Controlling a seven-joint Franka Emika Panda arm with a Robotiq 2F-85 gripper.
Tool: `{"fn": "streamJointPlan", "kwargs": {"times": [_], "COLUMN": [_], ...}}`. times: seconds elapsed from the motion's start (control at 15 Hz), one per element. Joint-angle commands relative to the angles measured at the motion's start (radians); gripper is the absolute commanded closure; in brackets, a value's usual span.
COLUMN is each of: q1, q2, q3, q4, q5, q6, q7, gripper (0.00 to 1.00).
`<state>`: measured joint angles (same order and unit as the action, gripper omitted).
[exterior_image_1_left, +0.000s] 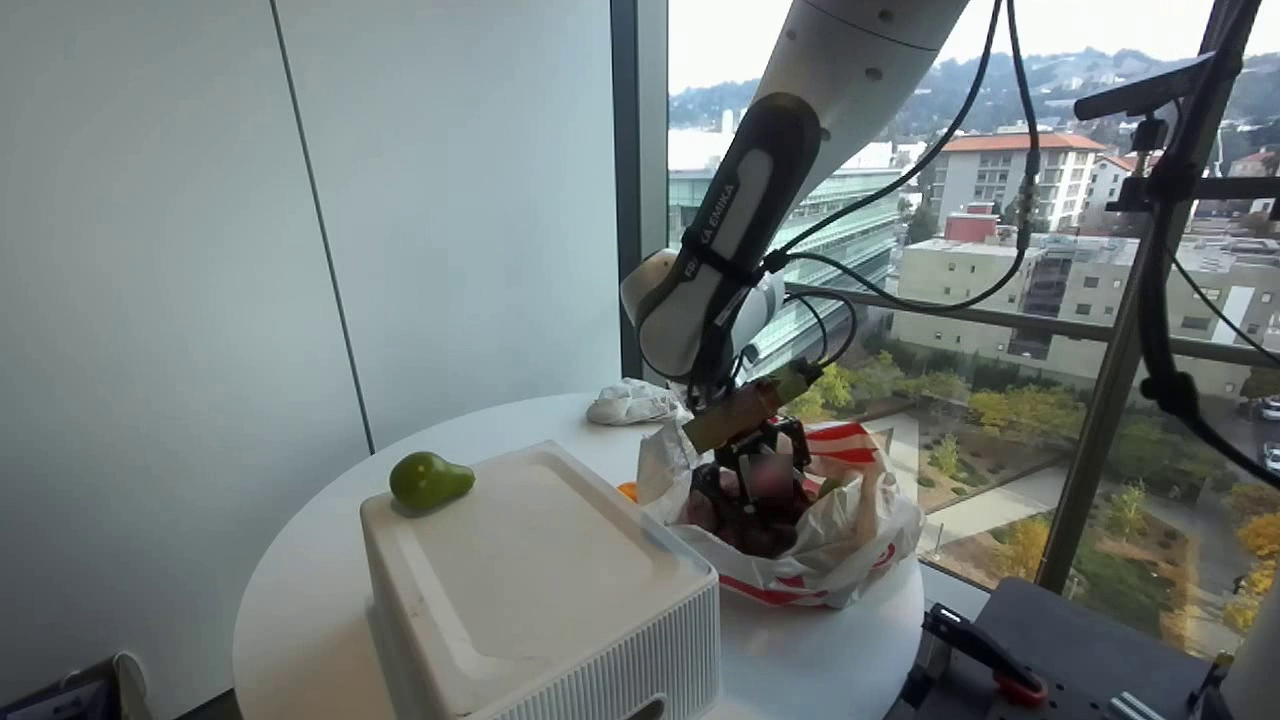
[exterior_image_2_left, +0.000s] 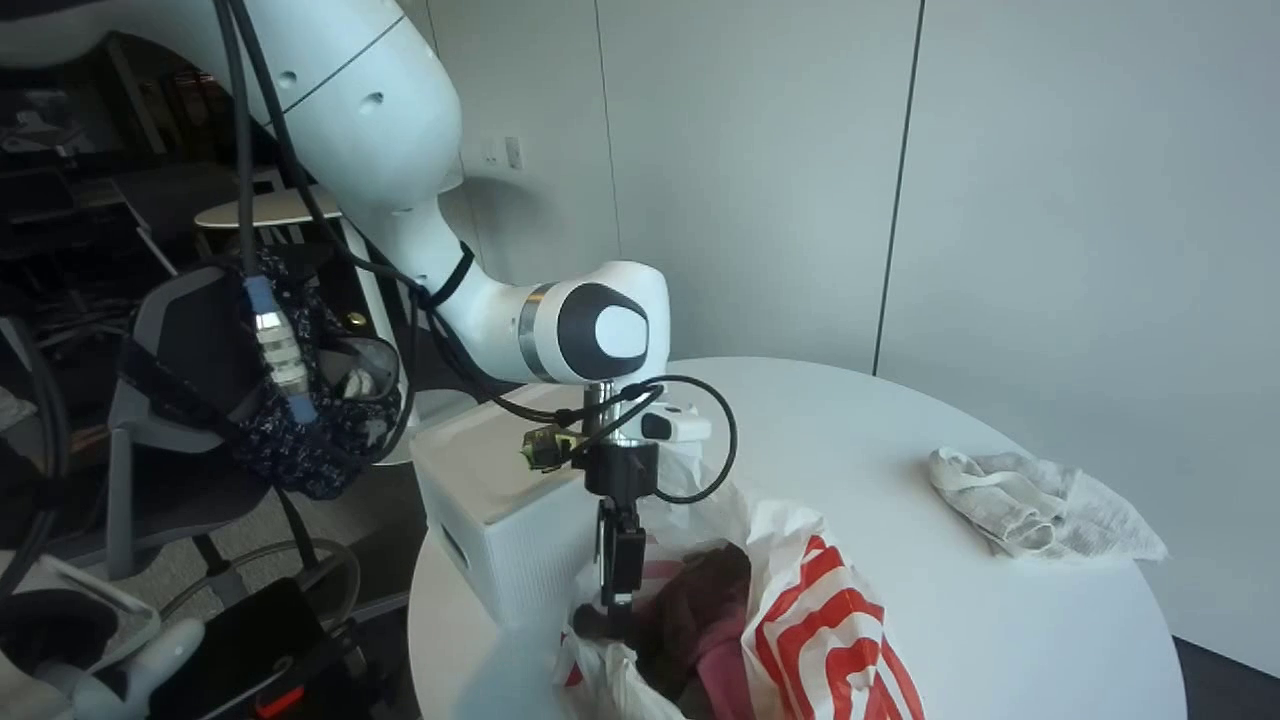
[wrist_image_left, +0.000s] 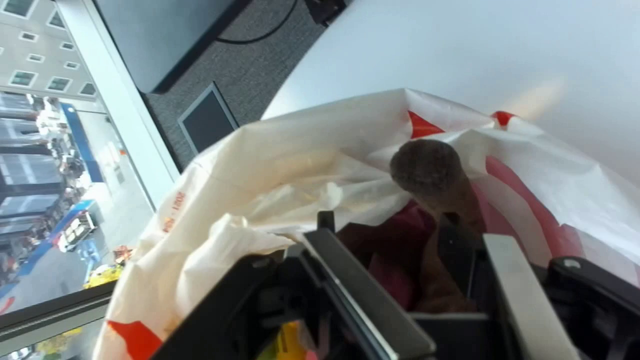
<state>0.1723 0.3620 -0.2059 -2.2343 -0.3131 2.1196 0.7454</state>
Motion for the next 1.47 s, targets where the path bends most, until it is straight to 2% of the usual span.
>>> {"fn": "streamJointPlan", "kwargs": {"times": [0.0,0.07,0.13,0.33,0.6,0.8,1.0,1.2,1.33,1.4], "q1": [0.026,0.018,0.008,0.012,0.022,0.023,0.027,0.033,0.034,0.049], "q2": [-0.18,-0.224,-0.266,-0.319,-0.289,-0.244,-0.187,-0.106,-0.053,-0.027], "q3": [0.049,0.081,0.113,0.203,0.294,0.327,0.346,0.369,0.38,0.368], "q4": [-0.046,-0.054,-0.064,-0.032,0.044,0.111,0.182,0.253,0.298,0.326], "q5": [-0.079,-0.071,-0.053,0.028,0.025,0.052,0.159,0.257,0.341,0.344], "q6": [-0.241,-0.247,-0.221,-0.156,-0.009,0.143,0.282,0.42,0.453,0.441], "q7": [0.064,0.032,-0.002,-0.025,-0.041,-0.055,-0.058,-0.183,-0.23,-0.2], "gripper": [0.12,0.03,0.0,0.0,0.0,0.0,0.0,0.0,0.0,0.0]}}
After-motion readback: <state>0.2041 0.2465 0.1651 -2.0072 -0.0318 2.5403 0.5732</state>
